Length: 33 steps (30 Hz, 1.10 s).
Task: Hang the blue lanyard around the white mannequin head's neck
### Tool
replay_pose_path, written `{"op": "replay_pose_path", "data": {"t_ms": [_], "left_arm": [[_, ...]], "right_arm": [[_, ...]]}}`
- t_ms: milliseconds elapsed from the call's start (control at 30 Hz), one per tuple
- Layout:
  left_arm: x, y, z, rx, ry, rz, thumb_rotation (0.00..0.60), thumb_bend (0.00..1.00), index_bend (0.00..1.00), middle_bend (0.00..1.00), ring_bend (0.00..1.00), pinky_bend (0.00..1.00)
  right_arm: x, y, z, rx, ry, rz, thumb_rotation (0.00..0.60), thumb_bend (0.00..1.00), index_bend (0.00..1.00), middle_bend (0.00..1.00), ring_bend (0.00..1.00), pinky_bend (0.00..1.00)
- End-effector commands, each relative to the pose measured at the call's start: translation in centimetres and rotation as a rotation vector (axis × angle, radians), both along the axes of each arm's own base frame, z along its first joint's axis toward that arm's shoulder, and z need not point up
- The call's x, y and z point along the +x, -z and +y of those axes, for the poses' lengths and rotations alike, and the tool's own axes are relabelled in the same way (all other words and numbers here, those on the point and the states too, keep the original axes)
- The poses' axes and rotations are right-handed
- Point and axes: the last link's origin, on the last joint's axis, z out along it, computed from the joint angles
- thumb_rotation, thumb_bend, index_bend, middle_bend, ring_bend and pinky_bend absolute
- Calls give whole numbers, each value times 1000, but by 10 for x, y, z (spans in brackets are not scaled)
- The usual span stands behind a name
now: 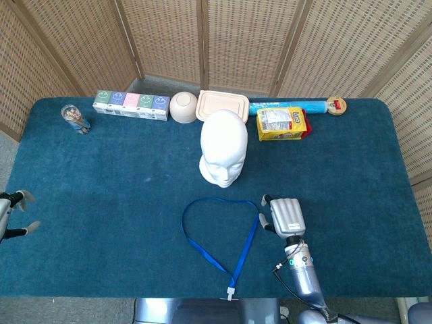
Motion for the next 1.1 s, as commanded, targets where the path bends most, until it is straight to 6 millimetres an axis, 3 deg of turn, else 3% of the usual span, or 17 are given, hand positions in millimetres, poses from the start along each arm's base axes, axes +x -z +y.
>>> {"op": "replay_pose_path", "data": {"t_ms": [33, 533, 1100], "left_arm": [[1, 0, 2, -1, 6, 3, 506, 156, 429, 562, 508, 335], [5, 2, 11, -17, 24, 8, 510, 156, 429, 562, 509, 334], [2, 8, 13, -34, 14, 7, 508, 156, 430, 562, 509, 335]], "right_arm": [[0, 4, -1, 5, 7, -3, 478, 414, 422, 784, 949, 999], [5, 27, -2, 36, 15, 8, 476, 400, 422, 833, 999, 1000], [6, 43, -20, 38, 39, 41, 475, 396, 426, 837, 1000, 1000]]}}
